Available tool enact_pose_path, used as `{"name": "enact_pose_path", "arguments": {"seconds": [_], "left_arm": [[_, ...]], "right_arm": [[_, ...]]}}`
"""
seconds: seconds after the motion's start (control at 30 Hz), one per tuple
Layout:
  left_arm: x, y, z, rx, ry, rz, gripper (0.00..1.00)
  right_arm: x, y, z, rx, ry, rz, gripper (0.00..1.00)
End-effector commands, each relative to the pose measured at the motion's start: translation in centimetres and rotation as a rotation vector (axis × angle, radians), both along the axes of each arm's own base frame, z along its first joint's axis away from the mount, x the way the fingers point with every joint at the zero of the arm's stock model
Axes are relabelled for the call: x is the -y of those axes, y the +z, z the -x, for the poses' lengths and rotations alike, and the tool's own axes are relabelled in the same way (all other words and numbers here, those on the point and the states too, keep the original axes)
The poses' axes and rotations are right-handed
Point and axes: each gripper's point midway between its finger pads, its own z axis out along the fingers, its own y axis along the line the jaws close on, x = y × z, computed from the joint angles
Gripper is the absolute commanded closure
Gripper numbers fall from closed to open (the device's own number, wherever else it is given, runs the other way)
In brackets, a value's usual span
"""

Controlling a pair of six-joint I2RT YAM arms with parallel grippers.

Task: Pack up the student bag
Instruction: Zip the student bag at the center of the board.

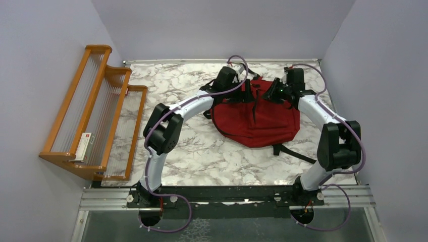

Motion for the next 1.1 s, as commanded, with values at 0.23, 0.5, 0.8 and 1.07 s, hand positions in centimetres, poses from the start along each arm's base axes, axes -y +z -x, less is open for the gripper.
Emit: {"name": "enact_pose_path", "arguments": {"seconds": [0.23, 0.5, 0.8, 1.07], "left_arm": [[-6.3, -6.3, 0.0, -0.086, 0.102, -0.084, 0.2], [-10.8, -10.7, -1.4, -0.146, 0.183, -0.152, 0.21], [-8.7, -7.7, -2.2, -0.119, 0.095, -0.05, 0.21], [-6.2, -2.2, -3.3, -0.031, 0.026, 0.029, 0.21]], "right_arm": [[-1.5, -5.3, 4.7, -0.107, 0.11, -0.076, 0.79], [1.8, -10.4, 6.6, -0.178, 0.008, 0.089, 0.69], [1.1, -7.3, 6.3, -0.059, 0.045, 0.059, 0.63], [0.3, 2.3, 1.7, 0.151, -0.029, -0.042, 0.63]]}}
